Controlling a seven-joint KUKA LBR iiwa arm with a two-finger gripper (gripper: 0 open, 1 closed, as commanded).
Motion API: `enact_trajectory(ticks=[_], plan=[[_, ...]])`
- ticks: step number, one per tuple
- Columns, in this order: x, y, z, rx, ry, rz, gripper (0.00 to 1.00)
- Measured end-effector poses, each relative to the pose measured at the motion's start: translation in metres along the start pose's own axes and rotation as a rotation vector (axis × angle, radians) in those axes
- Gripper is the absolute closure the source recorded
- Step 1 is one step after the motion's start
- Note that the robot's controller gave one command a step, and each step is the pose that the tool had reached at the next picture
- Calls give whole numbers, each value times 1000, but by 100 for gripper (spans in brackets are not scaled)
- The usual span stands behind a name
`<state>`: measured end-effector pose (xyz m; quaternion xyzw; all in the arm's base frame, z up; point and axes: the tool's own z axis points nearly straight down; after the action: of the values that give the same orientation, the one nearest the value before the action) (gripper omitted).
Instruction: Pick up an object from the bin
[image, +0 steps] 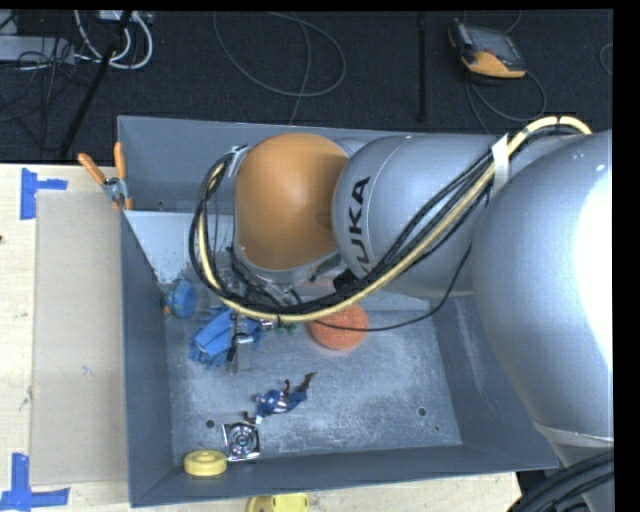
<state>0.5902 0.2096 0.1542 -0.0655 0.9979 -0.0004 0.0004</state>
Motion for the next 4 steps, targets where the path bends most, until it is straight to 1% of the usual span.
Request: enact_trajectory(ticks=[1,2,3,4], plan=[[-13,-1,47,-2,0,-156,100],[-13,-1,47,-2,1,-155,0],[-13,-1,47,-2,1,-154,0],[19,-77,64,-1,1,-138,100]])
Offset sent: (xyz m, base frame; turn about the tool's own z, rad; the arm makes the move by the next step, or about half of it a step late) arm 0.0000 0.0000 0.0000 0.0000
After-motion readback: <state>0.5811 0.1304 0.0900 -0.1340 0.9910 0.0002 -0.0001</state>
